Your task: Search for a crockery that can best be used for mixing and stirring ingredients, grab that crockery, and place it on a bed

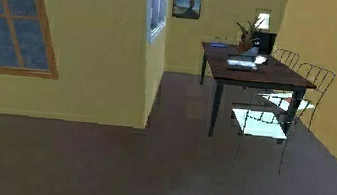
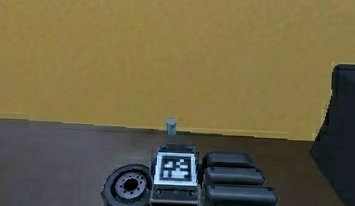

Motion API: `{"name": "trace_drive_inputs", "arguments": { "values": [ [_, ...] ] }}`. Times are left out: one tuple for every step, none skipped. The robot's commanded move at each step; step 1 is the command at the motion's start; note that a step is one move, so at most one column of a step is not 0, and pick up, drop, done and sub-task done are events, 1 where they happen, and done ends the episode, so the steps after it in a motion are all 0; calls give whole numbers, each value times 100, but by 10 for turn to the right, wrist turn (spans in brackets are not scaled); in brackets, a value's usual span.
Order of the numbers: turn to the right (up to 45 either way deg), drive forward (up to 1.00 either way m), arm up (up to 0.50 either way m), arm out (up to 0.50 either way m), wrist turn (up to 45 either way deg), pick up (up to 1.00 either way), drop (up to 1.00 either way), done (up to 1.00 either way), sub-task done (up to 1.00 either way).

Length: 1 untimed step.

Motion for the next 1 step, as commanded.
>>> {"name": "trace_drive_inputs", "arguments": {
  "values": [
    [450, 0, 0, 0, 0, 0, 0, 0, 0]
  ]
}}
